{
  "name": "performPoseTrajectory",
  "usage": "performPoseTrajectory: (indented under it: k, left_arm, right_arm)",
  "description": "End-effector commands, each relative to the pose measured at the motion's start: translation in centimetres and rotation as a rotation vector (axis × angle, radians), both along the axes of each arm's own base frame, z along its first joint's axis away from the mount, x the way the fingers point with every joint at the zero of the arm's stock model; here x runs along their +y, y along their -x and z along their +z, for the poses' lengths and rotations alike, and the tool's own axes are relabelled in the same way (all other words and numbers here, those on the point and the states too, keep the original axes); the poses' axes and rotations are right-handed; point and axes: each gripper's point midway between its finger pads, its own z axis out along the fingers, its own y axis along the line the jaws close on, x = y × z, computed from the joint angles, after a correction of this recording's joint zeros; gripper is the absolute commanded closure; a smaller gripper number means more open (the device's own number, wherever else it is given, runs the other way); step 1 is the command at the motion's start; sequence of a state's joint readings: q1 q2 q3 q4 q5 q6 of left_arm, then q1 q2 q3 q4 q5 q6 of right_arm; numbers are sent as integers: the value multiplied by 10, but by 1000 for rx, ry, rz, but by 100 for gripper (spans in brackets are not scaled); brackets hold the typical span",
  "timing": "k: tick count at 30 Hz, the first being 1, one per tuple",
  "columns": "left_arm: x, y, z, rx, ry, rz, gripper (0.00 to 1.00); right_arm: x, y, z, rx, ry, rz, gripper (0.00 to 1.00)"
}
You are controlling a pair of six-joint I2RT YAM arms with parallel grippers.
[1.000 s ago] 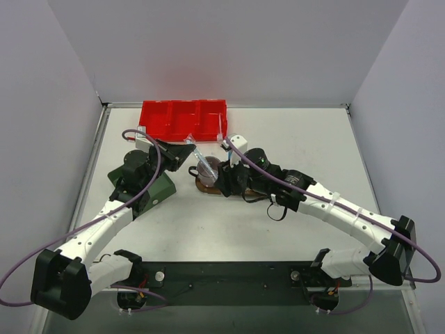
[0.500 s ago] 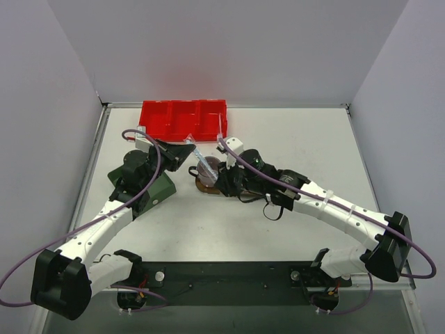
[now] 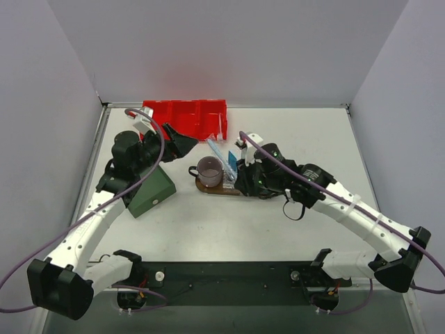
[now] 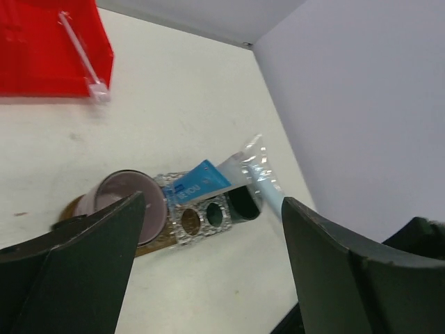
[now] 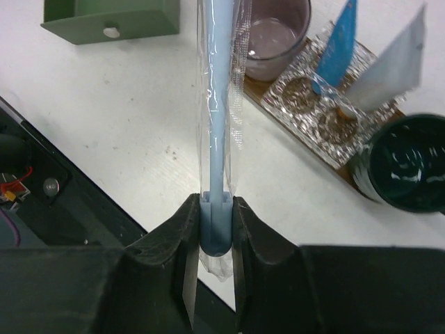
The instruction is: Prepare toiletry sets of a toothbrush and toothpaste on the tray
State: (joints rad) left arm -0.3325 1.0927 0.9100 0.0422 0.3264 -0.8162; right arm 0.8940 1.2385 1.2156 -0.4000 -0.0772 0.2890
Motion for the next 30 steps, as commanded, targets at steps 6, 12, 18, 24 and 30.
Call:
performPoseTrajectory:
  k: [6,12,18,24,30]
  left_arm:
    - [54,14,-12,-191,-510,36,9]
    - [69,12,-19,-216,-596,78,9]
    - [70,12,-25,-212,-611,80,9]
    - [71,12,-26,-209,-618,82,9]
    - [72,12,-27,-211,-619,82,9]
  right_arm:
    - [-85,54,9,200,162,-91,100]
    - [-111,79,0,328,268,-98,100]
    - [-120,89,-16,411,366,-83,100]
    - [-121,82,-24,476,390,-104,100]
    - [-118,78,-25,514,422,-78,100]
